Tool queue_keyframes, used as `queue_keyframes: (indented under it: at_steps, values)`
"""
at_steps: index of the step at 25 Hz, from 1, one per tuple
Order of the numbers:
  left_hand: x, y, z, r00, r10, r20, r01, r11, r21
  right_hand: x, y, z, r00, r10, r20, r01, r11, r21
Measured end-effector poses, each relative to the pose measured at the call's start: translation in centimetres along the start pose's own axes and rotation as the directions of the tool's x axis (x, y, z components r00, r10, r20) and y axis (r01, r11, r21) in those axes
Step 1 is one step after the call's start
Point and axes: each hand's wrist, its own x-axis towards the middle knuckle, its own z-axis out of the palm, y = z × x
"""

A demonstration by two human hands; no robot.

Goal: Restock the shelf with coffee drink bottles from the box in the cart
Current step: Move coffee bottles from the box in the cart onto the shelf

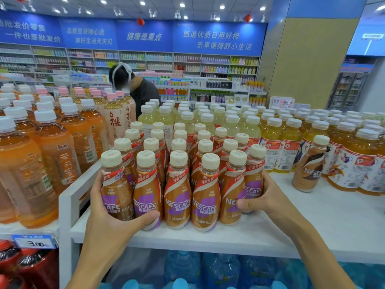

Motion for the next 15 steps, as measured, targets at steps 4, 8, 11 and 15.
queue_keyframes:
  at_steps: [4,8,11,15]
  values:
    - [0.0,0.0,0.2,1.000,-0.005,-0.007,0.005,1.000,-0.012,-0.2,0.1,0.6,0.999,-0.005,-0.052,0.007,1.000,0.027]
    - [0.1,0.1,0.1,1.000,-0.007,-0.009,0.007,1.000,-0.018,-0.5,0.4,1.0,0.997,-0.023,-0.076,0.028,0.997,0.068]
    - [0.4,0.0,-0.2,1.000,-0.013,-0.007,0.013,1.000,-0.023,-0.5,0.4,1.4,0.995,-0.037,-0.090,0.044,0.997,0.069]
    - [0.5,0.1,-0.3,1.000,-0.017,0.005,0.017,0.999,-0.044,-0.5,0.4,1.8,0.994,-0.031,-0.106,0.036,0.998,0.053]
